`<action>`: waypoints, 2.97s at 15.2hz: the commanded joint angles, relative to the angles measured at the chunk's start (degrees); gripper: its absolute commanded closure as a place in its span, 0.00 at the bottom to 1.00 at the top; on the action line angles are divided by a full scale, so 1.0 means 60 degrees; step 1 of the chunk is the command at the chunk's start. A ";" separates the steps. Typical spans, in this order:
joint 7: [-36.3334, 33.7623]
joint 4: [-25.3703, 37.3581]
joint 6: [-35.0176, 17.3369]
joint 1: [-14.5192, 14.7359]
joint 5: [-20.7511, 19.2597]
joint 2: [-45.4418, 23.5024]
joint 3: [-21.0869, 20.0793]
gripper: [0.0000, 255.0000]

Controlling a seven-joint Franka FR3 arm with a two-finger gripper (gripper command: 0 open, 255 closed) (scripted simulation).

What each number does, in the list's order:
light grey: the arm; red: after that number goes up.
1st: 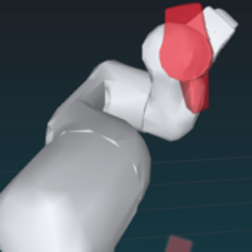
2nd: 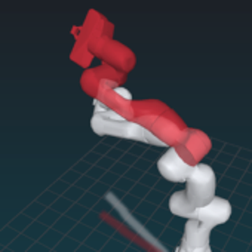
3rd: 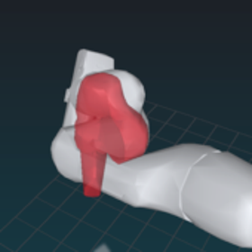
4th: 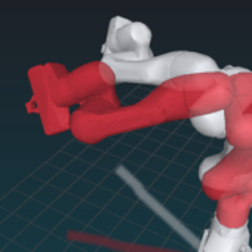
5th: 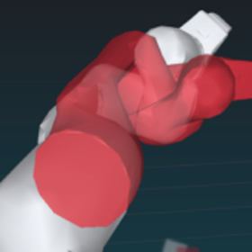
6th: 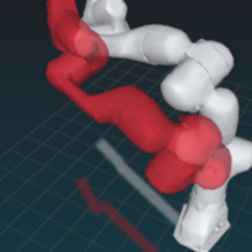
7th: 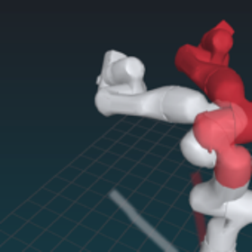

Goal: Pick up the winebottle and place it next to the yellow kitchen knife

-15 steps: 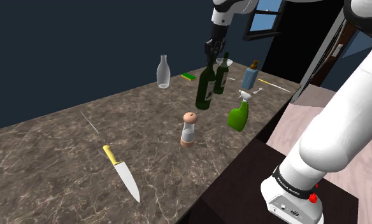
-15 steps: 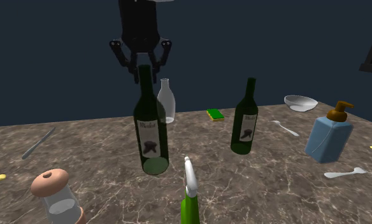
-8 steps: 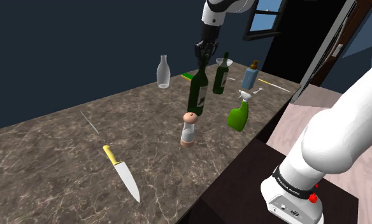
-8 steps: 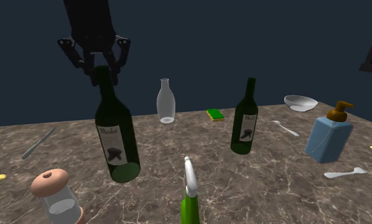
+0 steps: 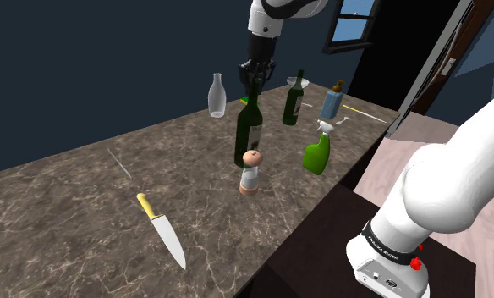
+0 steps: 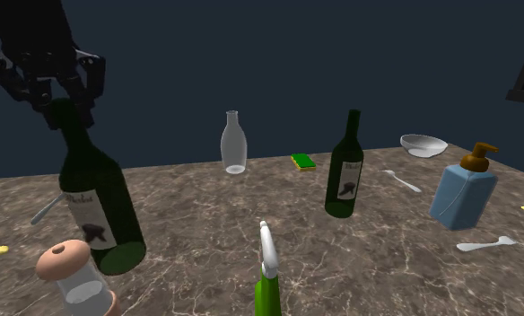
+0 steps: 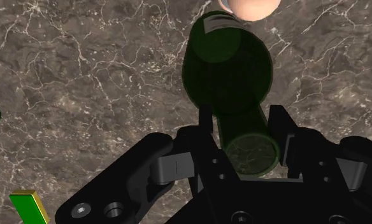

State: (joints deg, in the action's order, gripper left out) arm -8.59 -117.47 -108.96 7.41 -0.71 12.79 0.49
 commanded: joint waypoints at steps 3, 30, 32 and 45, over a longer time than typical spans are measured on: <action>-0.0912 -0.0056 0.0029 0.0363 0.0063 0.0080 -0.0561 1.00; -0.3699 -0.0733 -0.1553 0.1424 0.0036 -0.0871 -0.2267 1.00; -0.3699 -0.0733 -0.1552 0.1424 0.0036 -0.0871 -0.2267 1.00; -0.3639 0.0147 -0.0354 0.1431 0.0117 -0.0545 -0.2244 0.00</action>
State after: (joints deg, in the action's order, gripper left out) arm -30.54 -117.71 -112.73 16.01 -0.11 9.06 -13.03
